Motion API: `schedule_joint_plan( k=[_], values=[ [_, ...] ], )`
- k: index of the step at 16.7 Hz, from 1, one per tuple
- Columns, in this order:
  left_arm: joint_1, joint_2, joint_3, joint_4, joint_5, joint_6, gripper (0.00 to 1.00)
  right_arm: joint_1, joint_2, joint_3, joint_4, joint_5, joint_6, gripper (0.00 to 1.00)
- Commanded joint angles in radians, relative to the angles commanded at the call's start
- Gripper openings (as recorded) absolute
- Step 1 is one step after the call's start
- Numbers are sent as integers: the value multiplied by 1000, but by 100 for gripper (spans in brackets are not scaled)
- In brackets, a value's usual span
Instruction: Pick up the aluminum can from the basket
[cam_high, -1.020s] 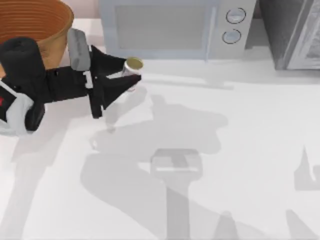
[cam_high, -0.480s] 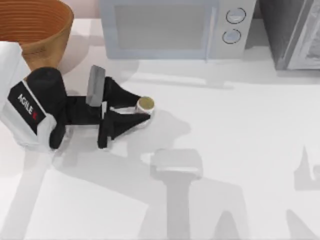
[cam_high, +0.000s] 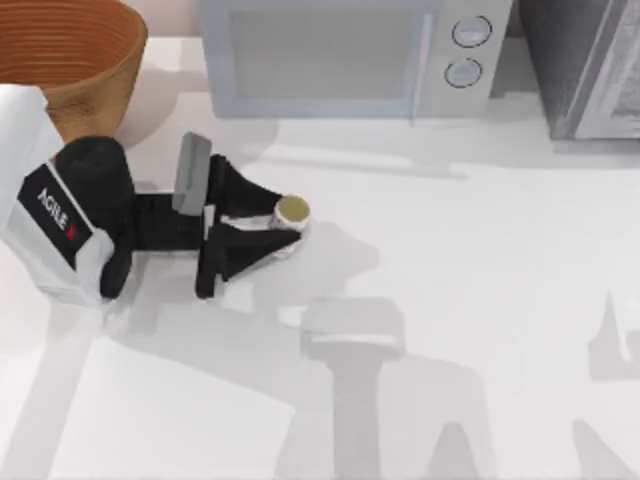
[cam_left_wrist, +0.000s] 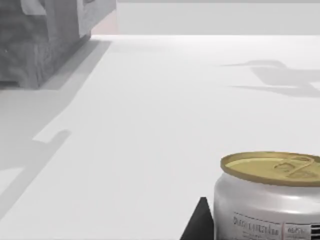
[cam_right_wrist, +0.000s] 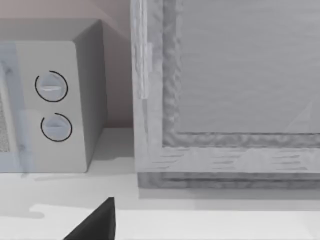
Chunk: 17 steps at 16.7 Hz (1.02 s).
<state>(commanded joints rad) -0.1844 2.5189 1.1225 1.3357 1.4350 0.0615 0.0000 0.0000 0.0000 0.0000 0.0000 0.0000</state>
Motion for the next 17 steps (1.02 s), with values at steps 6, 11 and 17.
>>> schedule_joint_plan(
  k=[6,11,17],
  values=[
    [0,0,0,0,0,0,53,0,0,0,0,0,0,100],
    [0,0,0,0,0,0,90,0,0,0,0,0,0,100],
    [0,0,0,0,0,0,100,0,0,0,0,0,0,100]
  ],
)
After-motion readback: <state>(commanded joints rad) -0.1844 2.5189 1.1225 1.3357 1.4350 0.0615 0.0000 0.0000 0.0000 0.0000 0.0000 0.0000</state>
